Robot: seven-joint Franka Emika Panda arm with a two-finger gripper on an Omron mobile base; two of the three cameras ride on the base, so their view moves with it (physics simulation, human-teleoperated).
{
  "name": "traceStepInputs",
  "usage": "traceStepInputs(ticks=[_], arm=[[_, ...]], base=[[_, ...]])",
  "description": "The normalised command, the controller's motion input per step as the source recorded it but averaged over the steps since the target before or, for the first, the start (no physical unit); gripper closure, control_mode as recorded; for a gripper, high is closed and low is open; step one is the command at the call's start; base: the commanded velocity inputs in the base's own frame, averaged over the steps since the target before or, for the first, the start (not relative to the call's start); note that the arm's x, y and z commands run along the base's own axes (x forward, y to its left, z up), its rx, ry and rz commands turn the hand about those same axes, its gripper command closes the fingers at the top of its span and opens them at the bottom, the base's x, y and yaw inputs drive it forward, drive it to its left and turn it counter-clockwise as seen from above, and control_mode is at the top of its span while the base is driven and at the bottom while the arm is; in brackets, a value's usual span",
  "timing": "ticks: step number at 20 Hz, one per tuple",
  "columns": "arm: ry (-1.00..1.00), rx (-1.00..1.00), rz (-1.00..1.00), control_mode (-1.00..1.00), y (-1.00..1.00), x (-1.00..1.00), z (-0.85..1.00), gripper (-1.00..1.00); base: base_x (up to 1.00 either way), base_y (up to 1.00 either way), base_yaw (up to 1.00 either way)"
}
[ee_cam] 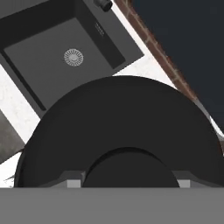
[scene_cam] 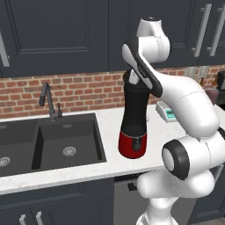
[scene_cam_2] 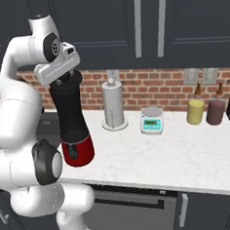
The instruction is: Close the lid blender by securely placing the lid on top.
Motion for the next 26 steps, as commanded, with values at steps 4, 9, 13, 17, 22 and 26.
traceStepInputs(ticks=[4, 9, 13, 17, 22, 26], arm=[[0.0, 0.0, 0.0, -1.0, 0.0, 0.43, 0.49, 1.0], [0.02, 0.0, 0.0, -1.0, -0.01, 0.25, 0.37, 1.0], [0.0, 0.0, 0.0, -1.0, -0.05, -0.32, 0.0, 1.0], [0.0, 0.0, 0.0, -1.0, -0.08, -0.5, -0.06, 1.0], [0.0, 0.0, 0.0, -1.0, -0.03, -0.37, -0.11, 1.0], [-0.01, 0.0, 0.0, -1.0, 0.0, 0.0, -0.06, 1.0]], base=[[0.0, 0.0, 0.0], [0.0, 0.0, 0.0], [0.0, 0.0, 0.0], [0.0, 0.0, 0.0], [0.0, 0.0, 0.0], [0.0, 0.0, 0.0]])
